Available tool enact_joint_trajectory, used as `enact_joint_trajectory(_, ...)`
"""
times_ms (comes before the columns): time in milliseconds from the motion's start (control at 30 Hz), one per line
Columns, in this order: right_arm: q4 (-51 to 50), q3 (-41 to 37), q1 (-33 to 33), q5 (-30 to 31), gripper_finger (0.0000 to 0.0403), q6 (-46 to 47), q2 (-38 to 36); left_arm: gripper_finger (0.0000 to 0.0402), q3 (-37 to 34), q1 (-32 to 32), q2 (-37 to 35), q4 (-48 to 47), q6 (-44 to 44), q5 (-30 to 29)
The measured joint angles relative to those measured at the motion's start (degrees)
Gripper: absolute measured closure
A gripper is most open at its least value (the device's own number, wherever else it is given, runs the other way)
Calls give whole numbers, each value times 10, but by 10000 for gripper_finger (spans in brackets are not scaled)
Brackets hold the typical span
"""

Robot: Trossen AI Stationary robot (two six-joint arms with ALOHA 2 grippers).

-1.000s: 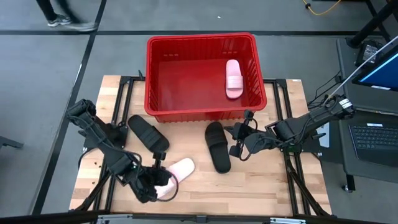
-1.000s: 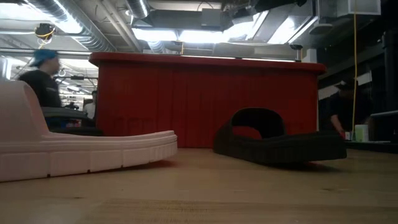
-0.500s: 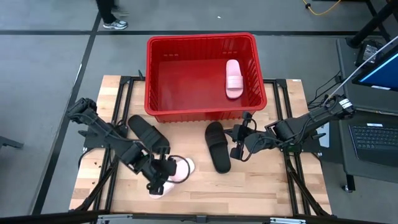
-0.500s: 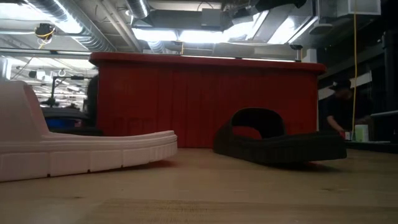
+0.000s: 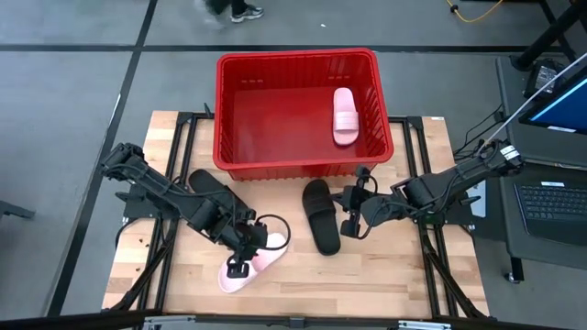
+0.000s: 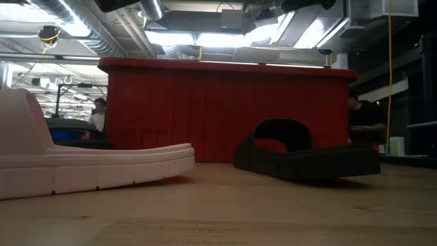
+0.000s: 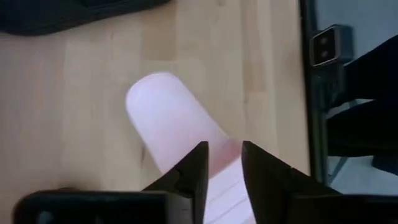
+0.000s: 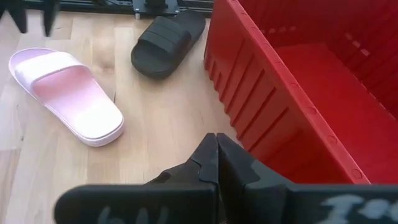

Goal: Pick and place slides into bin
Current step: Put the pink slipper into the red bin

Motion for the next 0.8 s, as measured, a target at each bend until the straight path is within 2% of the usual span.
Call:
enact_joint_trajectory(233, 0, 0, 0, 0, 402, 2, 0, 229, -6, -2, 0, -39, -3, -21)
enact_joint_trajectory(367, 0, 0, 0, 0, 401, 2, 0, 202, -6, -2, 0, -39, 17, -43)
enact_joint_trajectory(500, 0, 0, 0, 0, 401, 3, 0, 197, -6, -2, 0, -39, 58, -62)
enact_joint_trajectory(633, 0, 0, 0, 0, 401, 3, 0, 202, -6, -2, 0, -39, 0, -73)
enact_joint_trajectory(800, 0, 0, 0, 0, 401, 3, 0, 205, -6, -3, 1, -33, -1, 11)
